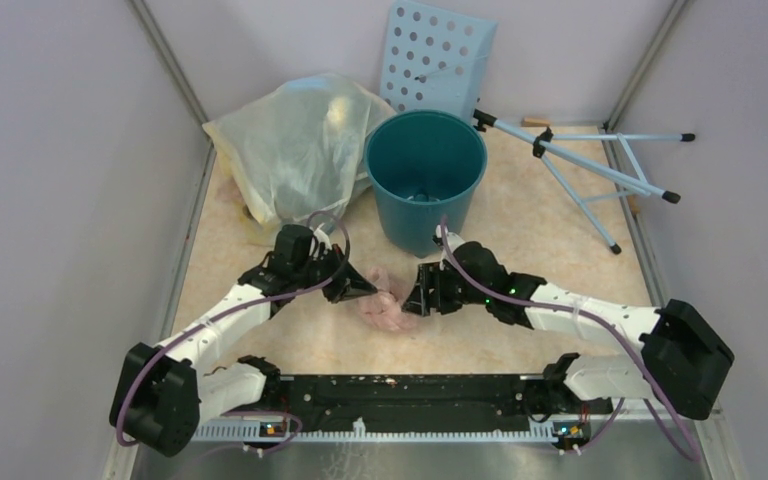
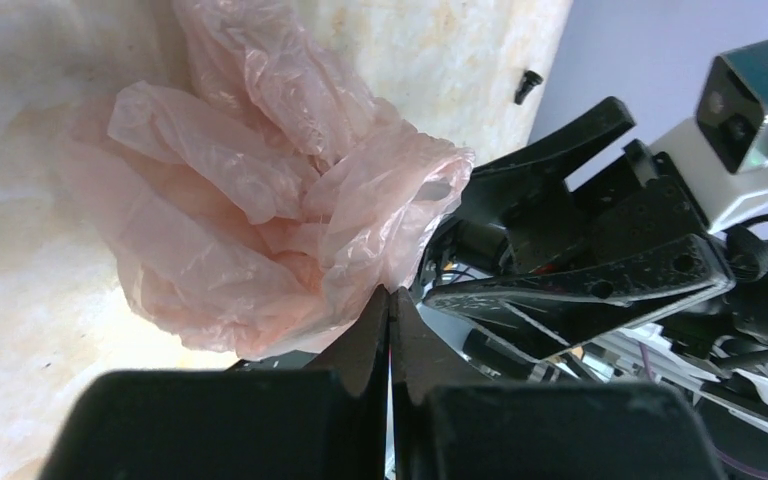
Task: Put the trash bags into the trash bin
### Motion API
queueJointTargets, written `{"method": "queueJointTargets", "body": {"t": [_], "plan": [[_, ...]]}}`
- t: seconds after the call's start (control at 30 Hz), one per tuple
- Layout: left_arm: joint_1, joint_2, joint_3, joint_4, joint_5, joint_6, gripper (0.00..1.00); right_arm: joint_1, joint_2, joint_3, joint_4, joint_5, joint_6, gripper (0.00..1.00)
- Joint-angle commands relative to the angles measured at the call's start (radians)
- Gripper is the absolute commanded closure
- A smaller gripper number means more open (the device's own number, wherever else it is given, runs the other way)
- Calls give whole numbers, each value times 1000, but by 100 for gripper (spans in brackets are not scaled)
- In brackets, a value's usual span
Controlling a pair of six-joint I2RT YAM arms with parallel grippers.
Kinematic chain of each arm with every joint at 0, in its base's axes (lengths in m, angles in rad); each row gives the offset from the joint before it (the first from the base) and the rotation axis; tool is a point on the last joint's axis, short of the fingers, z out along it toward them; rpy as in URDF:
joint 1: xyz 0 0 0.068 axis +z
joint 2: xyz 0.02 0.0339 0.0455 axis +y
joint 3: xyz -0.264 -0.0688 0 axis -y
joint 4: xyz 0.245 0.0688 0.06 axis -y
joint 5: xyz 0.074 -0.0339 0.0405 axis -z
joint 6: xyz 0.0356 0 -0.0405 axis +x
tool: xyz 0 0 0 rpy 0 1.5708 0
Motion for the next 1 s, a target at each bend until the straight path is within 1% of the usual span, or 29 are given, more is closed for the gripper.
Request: {"method": "queueJointTargets", "body": {"t": [0.0, 0.13, 0.2, 0.23, 0.33, 0.4, 0.47, 0.53, 0.57, 0.63, 0.67, 0.7, 0.77, 0.87, 0.97], "plan": [[0, 0, -29, 154, 61, -75, 100, 8, 22, -2, 128, -46, 34, 36], [0, -1, -41, 177, 73, -86, 100, 8, 22, -57, 222, -47, 107, 40], [0, -4, -38, 177, 60, -80, 100, 8, 35, -68, 238, -47, 122, 45], [1, -4, -34, 172, 51, -73, 100, 8, 42, -66, 234, -46, 126, 53], [2, 8, 2, 113, 31, -34, 100, 8, 48, -56, 201, -23, 129, 81], [2, 17, 15, 86, 11, -3, 100, 8, 35, -40, 124, 40, 138, 100], [3, 18, 19, 58, -24, 21, 100, 8, 13, -23, 12, 129, 156, 100], [7, 9, 42, -33, -108, 66, 100, 7, -25, -9, -102, 224, 166, 100], [10, 1, 70, -128, -186, 86, 100, 6, -53, -6, -154, 273, 167, 100], [17, -27, 112, -333, -404, 83, 100, 1, -111, -3, -267, 376, 177, 100], [28, -52, 114, -395, -509, 72, 100, -5, -144, 0, -326, 430, 190, 100], [47, -74, 101, -427, -541, 65, 100, -15, -177, 1, -409, 475, 203, 100], [94, -121, 35, -422, -518, 63, 100, -40, -255, -4, -489, 542, 202, 100], [137, -166, -63, -357, -449, 34, 100, -78, -389, -19, -554, 601, 189, 100], [156, -170, -88, -338, -421, 58, 100, -110, -477, -28, -605, 644, 215, 100]]}}
